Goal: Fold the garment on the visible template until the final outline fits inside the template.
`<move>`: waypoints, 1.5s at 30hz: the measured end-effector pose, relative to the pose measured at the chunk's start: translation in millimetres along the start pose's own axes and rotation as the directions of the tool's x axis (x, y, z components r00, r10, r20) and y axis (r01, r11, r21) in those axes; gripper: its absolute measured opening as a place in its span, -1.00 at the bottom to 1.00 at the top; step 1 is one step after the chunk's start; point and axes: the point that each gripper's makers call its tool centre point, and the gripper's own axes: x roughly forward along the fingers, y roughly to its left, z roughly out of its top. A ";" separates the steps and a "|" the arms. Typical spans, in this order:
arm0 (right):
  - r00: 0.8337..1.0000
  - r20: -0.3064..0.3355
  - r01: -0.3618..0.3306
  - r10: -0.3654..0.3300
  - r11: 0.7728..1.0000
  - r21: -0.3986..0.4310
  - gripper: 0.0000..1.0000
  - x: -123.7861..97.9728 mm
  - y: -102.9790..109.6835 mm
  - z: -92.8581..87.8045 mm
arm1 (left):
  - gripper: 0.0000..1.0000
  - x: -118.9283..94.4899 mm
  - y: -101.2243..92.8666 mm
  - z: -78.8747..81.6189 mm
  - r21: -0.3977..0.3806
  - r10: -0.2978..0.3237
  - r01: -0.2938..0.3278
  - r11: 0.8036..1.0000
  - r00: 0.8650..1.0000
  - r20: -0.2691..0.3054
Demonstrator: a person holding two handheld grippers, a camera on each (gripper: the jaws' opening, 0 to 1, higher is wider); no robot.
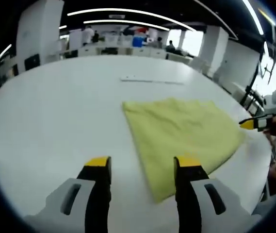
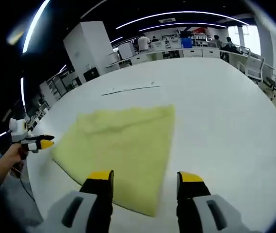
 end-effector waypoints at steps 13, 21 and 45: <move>1.000 -0.023 -0.005 0.005 1.000 0.029 -0.31 -8.9 -1.3 -22.5 | -0.36 -7.4 -11.3 -16.7 -0.050 -0.017 0.015 0.999 0.999 -0.046; 1.000 -0.025 0.008 -0.007 0.999 0.032 -0.55 -7.8 -3.7 -26.5 | -0.54 -10.5 -15.1 -27.6 -0.068 -0.024 0.020 0.997 0.997 -0.068; 0.999 -0.028 0.030 -0.027 0.995 0.094 -1.00 -9.4 -3.9 -30.5 | -1.00 -15.0 -19.1 -39.1 -0.043 -0.036 0.032 0.999 0.995 -0.090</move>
